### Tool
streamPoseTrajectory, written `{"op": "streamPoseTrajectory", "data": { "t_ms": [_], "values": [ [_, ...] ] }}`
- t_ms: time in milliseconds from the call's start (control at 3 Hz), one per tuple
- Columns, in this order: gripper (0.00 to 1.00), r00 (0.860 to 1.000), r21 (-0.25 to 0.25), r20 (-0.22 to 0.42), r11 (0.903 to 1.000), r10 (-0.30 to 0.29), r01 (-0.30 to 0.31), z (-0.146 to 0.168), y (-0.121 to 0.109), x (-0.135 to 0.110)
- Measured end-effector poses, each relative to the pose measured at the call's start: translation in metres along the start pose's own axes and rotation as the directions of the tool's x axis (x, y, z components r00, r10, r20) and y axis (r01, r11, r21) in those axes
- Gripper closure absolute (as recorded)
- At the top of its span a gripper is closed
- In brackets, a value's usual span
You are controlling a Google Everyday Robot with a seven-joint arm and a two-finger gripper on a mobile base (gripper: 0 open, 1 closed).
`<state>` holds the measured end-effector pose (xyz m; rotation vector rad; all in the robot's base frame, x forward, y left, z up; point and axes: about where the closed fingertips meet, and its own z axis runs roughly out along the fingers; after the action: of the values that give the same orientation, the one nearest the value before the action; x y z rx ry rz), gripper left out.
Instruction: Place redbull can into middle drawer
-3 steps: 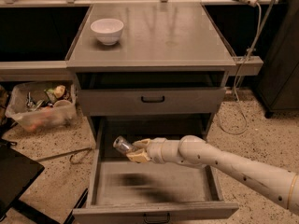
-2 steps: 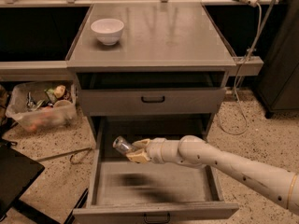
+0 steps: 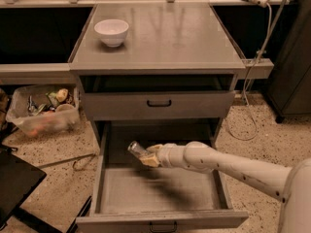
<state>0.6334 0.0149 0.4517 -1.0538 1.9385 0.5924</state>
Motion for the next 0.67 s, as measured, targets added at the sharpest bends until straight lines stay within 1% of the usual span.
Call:
{"op": "streamPoseTrajectory", "data": {
  "t_ms": [333,667],
  "values": [
    [1.00,0.998,0.046,-0.047,0.9984,0.035,-0.033,0.006,-0.020,0.020],
    [1.00,0.994,0.030,-0.082,0.9971,0.072,-0.070,0.004,-0.014,0.035]
  ]
}}
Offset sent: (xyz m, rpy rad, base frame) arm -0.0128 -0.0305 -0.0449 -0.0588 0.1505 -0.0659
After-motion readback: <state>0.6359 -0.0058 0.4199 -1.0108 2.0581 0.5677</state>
